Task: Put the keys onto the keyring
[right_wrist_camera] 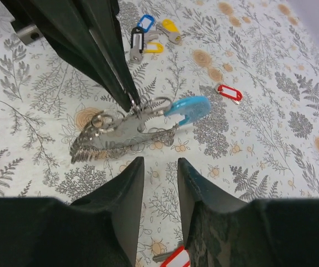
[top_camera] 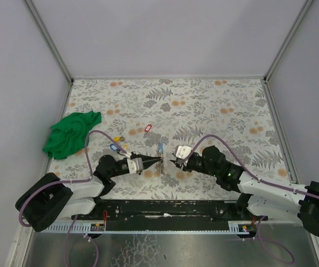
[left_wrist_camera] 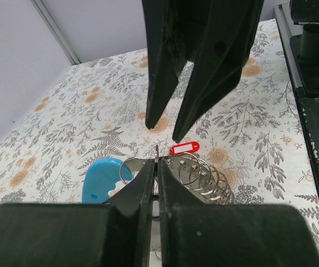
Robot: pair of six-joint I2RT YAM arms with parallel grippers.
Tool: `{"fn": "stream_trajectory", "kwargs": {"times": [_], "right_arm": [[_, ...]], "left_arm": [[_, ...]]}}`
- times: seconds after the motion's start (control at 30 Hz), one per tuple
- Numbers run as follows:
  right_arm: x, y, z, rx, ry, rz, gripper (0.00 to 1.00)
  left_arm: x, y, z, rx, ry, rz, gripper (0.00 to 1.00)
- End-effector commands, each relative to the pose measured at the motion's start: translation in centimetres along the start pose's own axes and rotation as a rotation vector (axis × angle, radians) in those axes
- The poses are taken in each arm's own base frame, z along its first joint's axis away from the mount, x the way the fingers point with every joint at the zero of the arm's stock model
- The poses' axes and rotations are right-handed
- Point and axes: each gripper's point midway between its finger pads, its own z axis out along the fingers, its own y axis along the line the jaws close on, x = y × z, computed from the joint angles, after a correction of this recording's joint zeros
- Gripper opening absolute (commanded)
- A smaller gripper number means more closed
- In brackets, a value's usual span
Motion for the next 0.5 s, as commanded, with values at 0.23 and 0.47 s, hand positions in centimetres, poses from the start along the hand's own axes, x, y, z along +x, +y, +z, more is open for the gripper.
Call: {"fn": "stream_trajectory", "kwargs": {"times": [0.23,0.47], "right_arm": [[-5.5,-1.9,0.1,0.143,-0.379,-0.079,0.37],[-6.1,-2.0,0.7,0.143,-0.408,-0.09,0.34]], "left_arm": [[-2.4,1.7,0.2,-0.092,-0.091,0.017,0.0],[-2.8,1.9,0.5,-0.102,-0.1,-0.002,0.0]]}}
